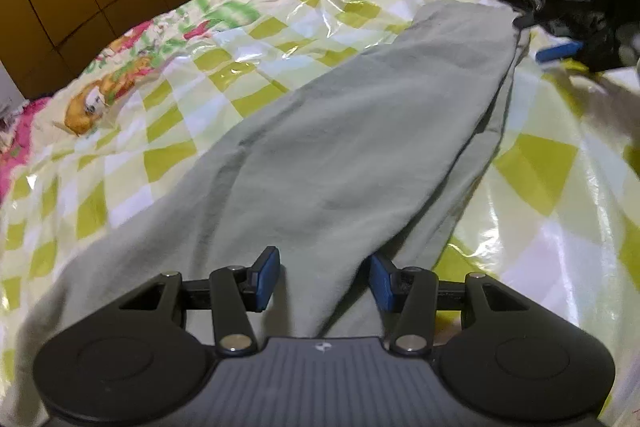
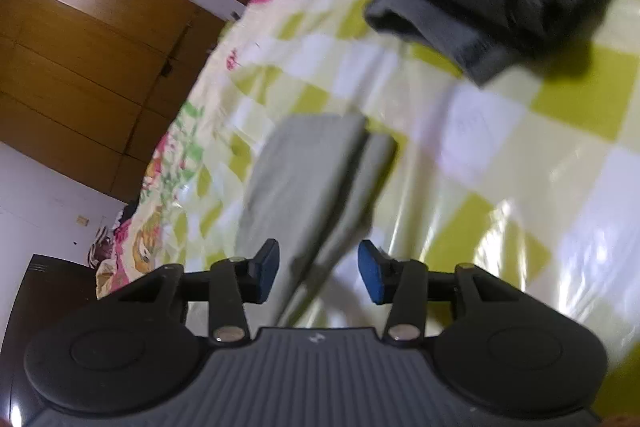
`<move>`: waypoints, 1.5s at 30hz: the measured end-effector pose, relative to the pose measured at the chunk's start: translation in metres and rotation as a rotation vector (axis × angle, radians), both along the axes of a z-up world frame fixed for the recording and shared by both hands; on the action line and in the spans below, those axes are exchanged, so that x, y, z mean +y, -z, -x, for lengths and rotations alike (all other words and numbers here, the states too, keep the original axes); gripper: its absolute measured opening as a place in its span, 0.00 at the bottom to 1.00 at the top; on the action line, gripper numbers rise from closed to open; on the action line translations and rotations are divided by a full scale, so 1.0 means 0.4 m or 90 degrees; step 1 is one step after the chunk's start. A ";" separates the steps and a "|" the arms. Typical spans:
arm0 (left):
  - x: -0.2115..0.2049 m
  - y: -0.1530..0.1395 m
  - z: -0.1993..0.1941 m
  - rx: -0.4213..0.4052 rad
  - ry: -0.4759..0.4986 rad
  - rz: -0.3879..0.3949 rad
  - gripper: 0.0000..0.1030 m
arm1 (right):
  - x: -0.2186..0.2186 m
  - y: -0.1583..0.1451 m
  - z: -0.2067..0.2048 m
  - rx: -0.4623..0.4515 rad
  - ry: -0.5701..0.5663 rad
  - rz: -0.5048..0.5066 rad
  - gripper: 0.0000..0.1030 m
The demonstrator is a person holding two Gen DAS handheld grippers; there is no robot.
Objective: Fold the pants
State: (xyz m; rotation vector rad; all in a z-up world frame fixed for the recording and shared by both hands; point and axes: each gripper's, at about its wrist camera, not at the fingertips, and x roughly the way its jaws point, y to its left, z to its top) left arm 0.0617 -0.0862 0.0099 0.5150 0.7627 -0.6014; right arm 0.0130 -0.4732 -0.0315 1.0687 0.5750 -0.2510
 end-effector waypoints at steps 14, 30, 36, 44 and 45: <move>-0.009 0.003 0.006 0.006 -0.002 0.004 0.60 | -0.025 0.058 -0.108 -0.074 0.051 -0.105 0.11; -0.091 -0.018 0.120 0.039 0.102 0.037 0.61 | -0.135 0.027 0.160 -0.062 0.079 -0.091 0.08; -0.123 0.016 0.059 0.069 0.032 0.070 0.75 | -0.153 0.057 0.130 -0.064 0.090 -0.137 0.23; -0.111 0.016 0.095 0.124 0.031 0.111 0.76 | -0.157 -0.024 0.154 -0.159 0.099 -0.152 0.07; -0.109 0.009 0.099 0.138 0.041 0.124 0.76 | -0.160 -0.046 0.173 -0.173 0.107 -0.145 0.07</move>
